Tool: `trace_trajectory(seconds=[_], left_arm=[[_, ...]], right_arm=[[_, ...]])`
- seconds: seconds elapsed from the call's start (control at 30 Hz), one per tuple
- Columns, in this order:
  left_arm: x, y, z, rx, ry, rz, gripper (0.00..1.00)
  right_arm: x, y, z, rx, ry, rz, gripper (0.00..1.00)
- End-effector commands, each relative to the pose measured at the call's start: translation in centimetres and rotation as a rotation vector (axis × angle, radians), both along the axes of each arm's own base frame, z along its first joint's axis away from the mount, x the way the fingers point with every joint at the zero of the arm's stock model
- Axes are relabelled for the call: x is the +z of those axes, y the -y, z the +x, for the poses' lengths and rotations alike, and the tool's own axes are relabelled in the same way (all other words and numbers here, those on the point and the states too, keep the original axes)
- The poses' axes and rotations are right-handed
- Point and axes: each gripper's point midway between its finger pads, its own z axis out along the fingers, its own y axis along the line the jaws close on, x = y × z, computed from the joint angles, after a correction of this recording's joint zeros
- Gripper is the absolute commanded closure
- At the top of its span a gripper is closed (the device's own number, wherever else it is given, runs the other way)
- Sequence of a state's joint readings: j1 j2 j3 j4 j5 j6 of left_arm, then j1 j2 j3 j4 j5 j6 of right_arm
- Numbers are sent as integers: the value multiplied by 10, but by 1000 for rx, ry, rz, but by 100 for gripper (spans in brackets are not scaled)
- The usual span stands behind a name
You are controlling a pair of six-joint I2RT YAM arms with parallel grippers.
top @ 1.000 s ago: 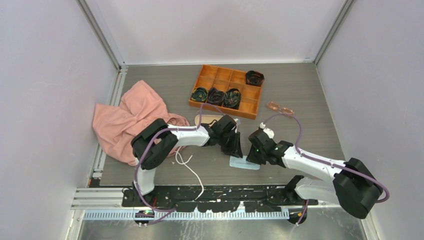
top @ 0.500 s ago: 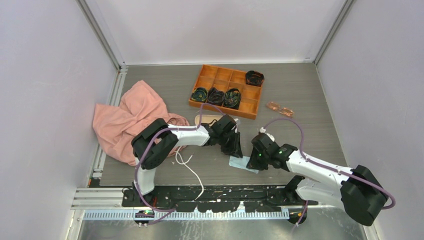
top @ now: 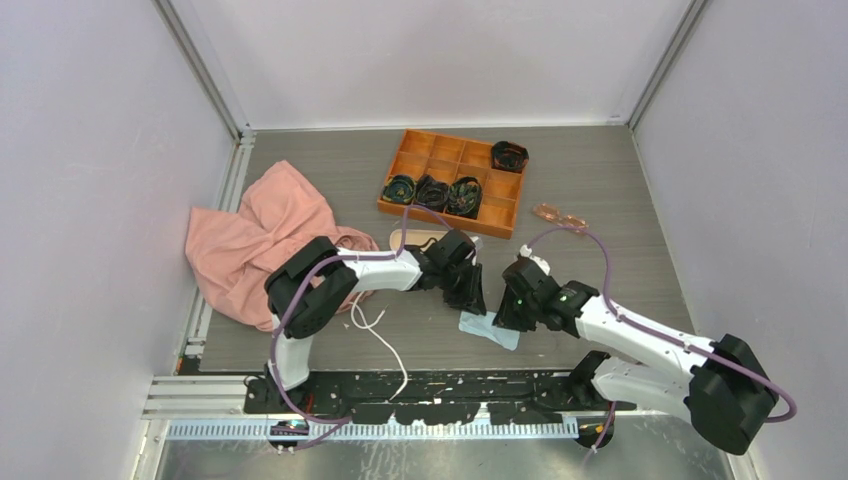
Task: Organize the sunglasses
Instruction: Fold the glasses cleaning cloth at the center of the board.
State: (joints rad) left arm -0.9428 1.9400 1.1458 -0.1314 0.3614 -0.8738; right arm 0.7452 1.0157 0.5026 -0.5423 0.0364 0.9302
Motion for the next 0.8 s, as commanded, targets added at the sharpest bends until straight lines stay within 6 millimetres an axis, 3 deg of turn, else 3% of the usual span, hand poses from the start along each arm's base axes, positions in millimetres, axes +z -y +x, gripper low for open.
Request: trace_trajectory(seconds=[0.0,0.1,0.23,0.77], left_arm=[[29,-5,9,6,76,-3,76],[50,-9,12,15,119,-14,75],[53,-13,9,18,118,-13,75],[3,-34,7,-23,46,157,76]], right_arm=[[14,-13,24,-55,75,37,84],[10,-16,27,-63,76,45,84],[0,-22,26,-45,46,48,84],[-14,-42,38,-12,27,63,83]])
